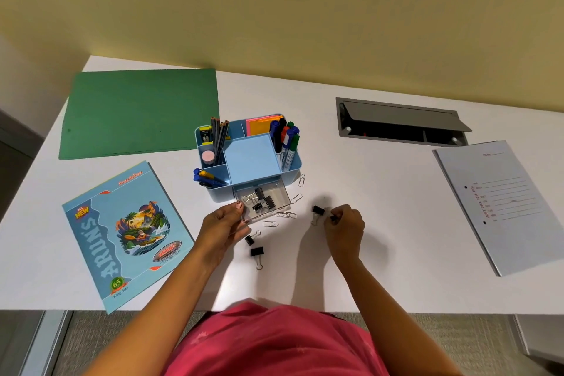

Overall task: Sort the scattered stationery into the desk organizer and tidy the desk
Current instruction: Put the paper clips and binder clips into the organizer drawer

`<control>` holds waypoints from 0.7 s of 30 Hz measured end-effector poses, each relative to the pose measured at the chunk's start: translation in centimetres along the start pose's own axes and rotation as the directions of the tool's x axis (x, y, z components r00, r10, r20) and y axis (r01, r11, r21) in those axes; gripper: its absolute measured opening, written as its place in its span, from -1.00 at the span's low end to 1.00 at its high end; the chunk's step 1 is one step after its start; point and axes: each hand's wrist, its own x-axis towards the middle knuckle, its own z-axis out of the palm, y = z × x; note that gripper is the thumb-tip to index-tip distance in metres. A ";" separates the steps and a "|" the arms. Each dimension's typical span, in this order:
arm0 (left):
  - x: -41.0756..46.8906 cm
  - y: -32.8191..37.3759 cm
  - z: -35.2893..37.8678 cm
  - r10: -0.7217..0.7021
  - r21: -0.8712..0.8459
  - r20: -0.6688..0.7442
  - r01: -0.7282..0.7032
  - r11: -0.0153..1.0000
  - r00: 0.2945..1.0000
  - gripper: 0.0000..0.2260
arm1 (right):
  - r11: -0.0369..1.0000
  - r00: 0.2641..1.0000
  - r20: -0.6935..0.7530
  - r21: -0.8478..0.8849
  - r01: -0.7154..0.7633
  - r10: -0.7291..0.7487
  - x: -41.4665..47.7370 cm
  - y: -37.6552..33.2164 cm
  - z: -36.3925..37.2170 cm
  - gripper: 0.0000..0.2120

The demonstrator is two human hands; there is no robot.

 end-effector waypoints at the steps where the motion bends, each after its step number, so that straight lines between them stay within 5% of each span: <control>1: 0.0 0.0 0.0 0.000 0.002 0.000 0.000 1.000 1.000 -0.73 | 1.000 1.000 -0.020 0.021 0.000 0.001 -0.1 -0.2 -0.3 -0.92; 10: 0.0 -0.2 0.3 0.011 -0.005 -0.017 -0.011 1.000 1.000 -0.73 | 0.884 0.948 -0.077 0.343 0.317 -0.310 -2.7 -8.6 -3.8 -0.80; 15: 0.0 -0.2 0.3 0.006 -0.015 -0.038 -0.007 1.000 0.999 -0.75 | 0.823 0.840 0.048 0.240 0.515 -0.540 -4.0 -11.2 -1.9 -0.85; 21: -0.3 -0.2 0.7 0.013 -0.023 -0.057 -0.014 1.000 0.998 -0.73 | 0.778 0.785 0.089 0.242 0.580 -0.613 -4.3 -11.2 1.0 -0.91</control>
